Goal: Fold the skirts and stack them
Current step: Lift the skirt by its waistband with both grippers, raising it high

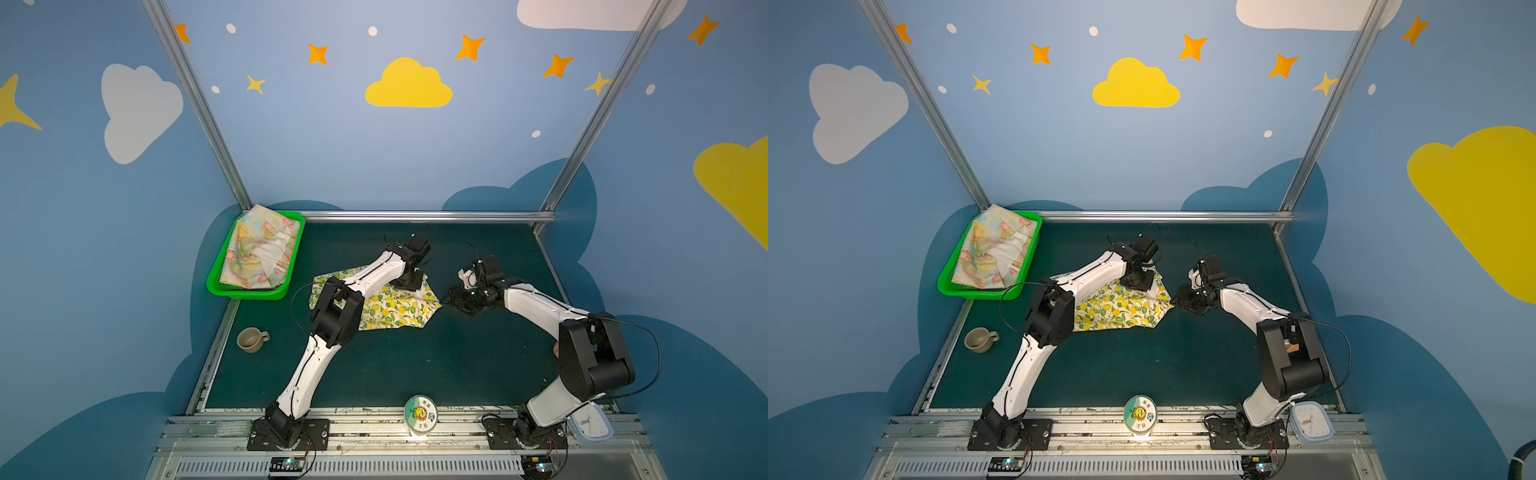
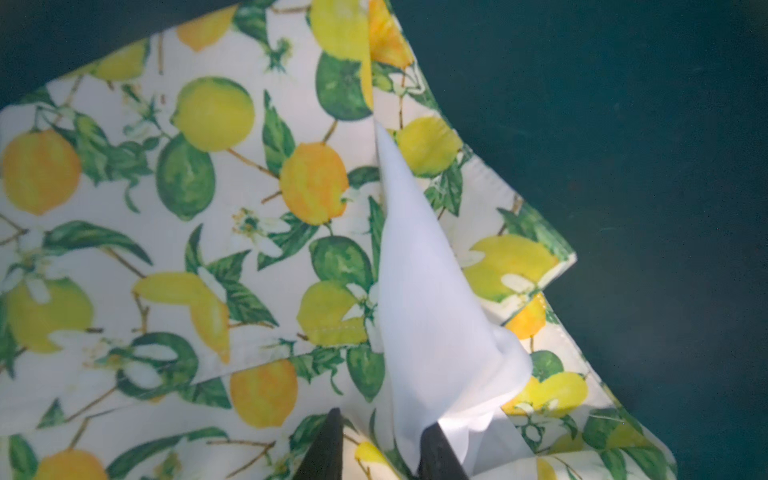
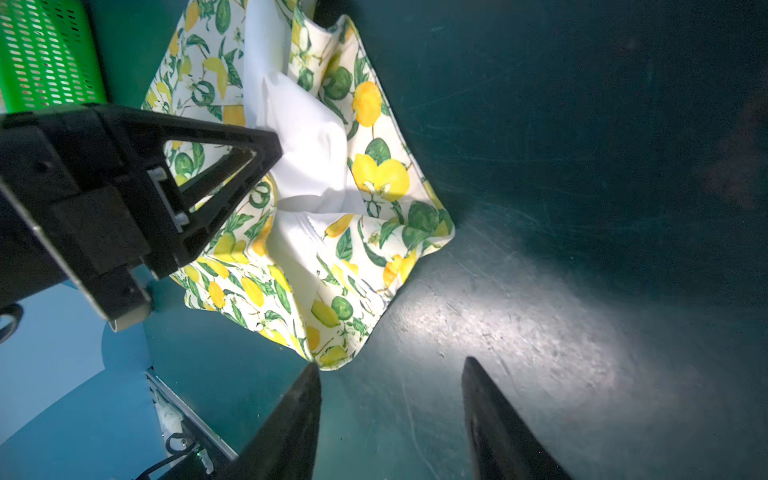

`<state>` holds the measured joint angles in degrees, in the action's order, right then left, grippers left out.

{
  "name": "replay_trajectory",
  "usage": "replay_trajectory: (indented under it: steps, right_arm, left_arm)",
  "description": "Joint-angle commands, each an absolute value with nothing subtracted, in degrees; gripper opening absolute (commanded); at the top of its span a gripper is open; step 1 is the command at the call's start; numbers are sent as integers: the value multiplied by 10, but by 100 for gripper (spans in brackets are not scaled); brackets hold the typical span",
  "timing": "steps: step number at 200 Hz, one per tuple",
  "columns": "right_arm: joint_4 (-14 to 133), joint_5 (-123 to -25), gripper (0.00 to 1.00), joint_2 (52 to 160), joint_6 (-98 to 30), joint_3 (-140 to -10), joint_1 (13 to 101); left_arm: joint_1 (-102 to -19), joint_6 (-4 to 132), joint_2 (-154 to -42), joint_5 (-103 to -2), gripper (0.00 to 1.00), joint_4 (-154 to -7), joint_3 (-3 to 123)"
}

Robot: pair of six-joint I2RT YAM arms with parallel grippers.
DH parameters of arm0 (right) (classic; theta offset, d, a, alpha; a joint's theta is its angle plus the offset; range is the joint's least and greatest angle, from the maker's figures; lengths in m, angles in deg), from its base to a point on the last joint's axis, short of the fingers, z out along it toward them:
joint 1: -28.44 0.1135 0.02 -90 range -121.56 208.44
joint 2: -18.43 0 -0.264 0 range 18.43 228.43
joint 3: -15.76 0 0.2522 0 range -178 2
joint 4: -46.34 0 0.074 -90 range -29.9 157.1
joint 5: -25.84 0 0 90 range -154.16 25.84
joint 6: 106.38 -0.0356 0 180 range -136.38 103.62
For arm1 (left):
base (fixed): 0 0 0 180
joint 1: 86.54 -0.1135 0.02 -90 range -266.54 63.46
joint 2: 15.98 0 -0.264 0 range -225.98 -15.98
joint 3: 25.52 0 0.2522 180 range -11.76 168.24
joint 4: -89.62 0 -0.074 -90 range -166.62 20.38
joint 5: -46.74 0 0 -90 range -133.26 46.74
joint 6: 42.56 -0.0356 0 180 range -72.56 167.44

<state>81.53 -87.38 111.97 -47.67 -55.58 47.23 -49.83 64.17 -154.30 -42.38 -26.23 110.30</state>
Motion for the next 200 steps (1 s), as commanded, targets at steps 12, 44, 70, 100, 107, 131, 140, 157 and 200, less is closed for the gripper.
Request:
replay_trajectory:
  steps: [12,44,70,100,107,131,140,157,200]
  right_arm:
    - [801,-887,54,1134,-484,-549,471]
    - [802,-886,53,1141,-483,-553,471]
    - [799,-880,53,1146,-483,-555,472]
    - [798,-870,53,1165,-481,-565,479]
    - [797,-866,53,1170,-481,-567,480]
    - [796,-850,53,1191,-479,-580,486]
    - [795,-846,53,1199,-478,-587,487]
    - [789,-844,53,1216,-477,-596,489]
    - [778,-838,44,1256,-478,-629,490]
  left_arm:
    - [-499,637,-1520,-398,40,-250,1080]
    - [-498,639,-1517,-393,37,-250,1073]
    - [-499,647,-1501,-394,35,-269,1054]
    - [-500,648,-1485,-406,12,-292,1037]
    - [-499,646,-1486,-409,6,-292,1038]
    - [-500,643,-1491,-414,4,-291,1043]
    - [-500,644,-1491,-412,4,-294,1042]
    - [-501,645,-1488,-414,4,-299,1040]
    - [-505,655,-1458,-420,4,-319,1025]
